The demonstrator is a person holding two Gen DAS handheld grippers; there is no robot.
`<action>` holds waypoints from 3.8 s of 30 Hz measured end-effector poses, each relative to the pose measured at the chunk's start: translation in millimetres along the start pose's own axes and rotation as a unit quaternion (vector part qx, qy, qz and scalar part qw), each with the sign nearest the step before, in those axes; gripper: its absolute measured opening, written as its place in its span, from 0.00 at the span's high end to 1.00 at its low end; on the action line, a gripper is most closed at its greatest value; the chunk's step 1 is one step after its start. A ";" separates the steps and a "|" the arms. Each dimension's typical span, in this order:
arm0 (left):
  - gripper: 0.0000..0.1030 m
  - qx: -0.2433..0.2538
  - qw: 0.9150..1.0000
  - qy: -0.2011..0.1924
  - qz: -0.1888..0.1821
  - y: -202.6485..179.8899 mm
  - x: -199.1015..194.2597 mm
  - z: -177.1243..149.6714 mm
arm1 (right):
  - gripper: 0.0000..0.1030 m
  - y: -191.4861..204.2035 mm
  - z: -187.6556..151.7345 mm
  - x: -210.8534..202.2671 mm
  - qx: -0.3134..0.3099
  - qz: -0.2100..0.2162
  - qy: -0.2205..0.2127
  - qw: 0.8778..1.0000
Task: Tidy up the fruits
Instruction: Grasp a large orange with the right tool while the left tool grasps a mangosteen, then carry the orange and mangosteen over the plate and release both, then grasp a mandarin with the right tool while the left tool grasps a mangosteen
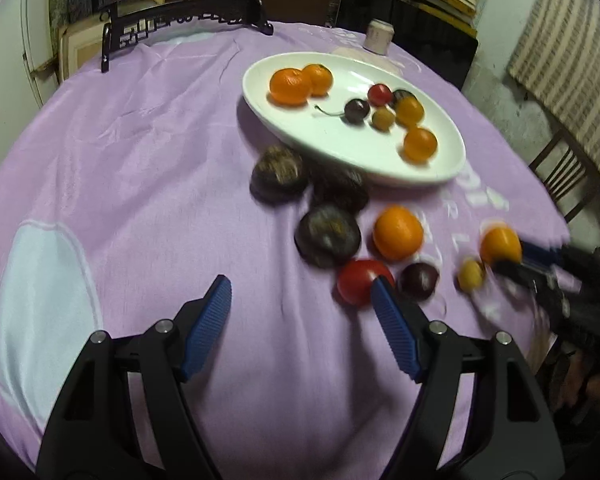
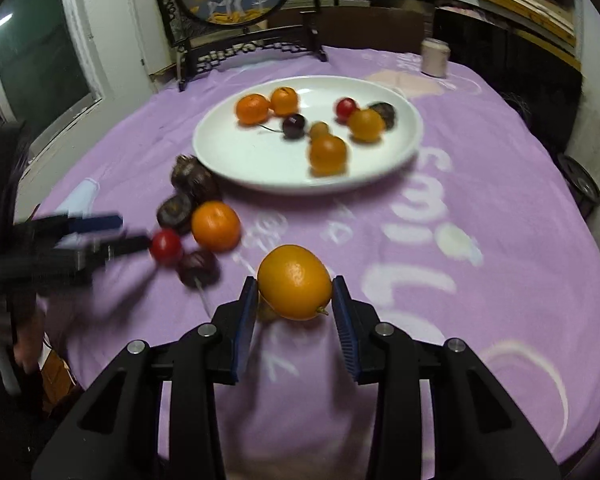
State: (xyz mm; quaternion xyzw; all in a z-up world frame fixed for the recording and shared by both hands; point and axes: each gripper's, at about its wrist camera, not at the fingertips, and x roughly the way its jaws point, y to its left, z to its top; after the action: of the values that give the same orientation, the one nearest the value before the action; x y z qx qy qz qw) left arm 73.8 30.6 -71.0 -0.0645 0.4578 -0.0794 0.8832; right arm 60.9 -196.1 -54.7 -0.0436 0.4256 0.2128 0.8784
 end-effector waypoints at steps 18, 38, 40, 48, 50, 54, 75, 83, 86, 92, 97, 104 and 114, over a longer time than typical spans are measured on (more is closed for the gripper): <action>0.50 -0.030 0.999 0.014 -0.037 7.7 21.5 27.7 | 0.63 -17.0 -11.6 4.2 0.032 0.017 0.006 0.999; 0.60 0.043 0.999 -0.003 0.002 -18.1 26.7 9.8 | 0.54 -24.7 2.4 19.2 0.027 -0.018 0.022 0.999; 0.61 0.043 0.999 -0.006 -0.003 -15.7 25.0 6.7 | 0.56 -24.1 -0.5 24.5 0.022 -0.014 0.039 0.999; 0.62 0.032 0.999 -0.010 -0.001 -15.7 17.8 3.1 | 0.64 -14.0 -6.9 11.6 0.016 -0.029 0.013 0.999; 0.62 0.027 1.000 -0.016 -0.004 -13.9 10.5 2.1 | 0.64 -12.8 -3.9 8.0 0.017 -0.024 0.007 1.000; 0.62 0.028 0.999 -0.039 -0.007 -14.7 -11.4 3.4 | 0.64 -4.8 4.8 6.9 0.007 -0.016 -0.001 1.000; 0.62 0.014 0.999 -0.034 0.030 -35.2 55.6 172.4 | 0.64 -10.3 165.0 90.6 -0.025 -0.024 -0.011 0.999; 0.60 0.007 1.000 -0.016 0.020 -30.6 79.3 180.7 | 0.62 -17.7 170.1 111.2 -0.020 -0.023 0.003 1.000; 0.45 -0.002 0.999 -0.026 0.018 -28.0 70.2 179.1 | 0.31 -14.2 169.8 101.1 -0.029 -0.051 -0.011 0.998; 0.21 0.003 0.997 -0.072 0.007 -24.7 7.5 141.0 | 0.13 2.4 138.4 43.4 -0.047 -0.047 -0.025 0.997; 0.17 0.007 0.995 -0.094 0.014 -22.7 -30.1 78.8 | 0.08 25.6 85.7 0.2 -0.056 -0.038 -0.048 0.997; 0.17 -0.008 0.998 -0.065 0.011 -8.3 -33.6 30.2 | 0.08 37.5 57.7 -2.4 -0.050 -0.034 -0.024 0.998; 0.17 -0.026 0.999 -0.044 0.014 11.2 -27.3 11.9 | 0.08 42.0 47.1 24.5 -0.032 -0.004 0.016 0.999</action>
State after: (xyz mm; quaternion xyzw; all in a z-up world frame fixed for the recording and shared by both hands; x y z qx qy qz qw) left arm 68.9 47.6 -44.4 -0.0842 0.4214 -0.0524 0.9014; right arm 91.4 -137.7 -39.3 -0.0763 0.4322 0.2221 0.8707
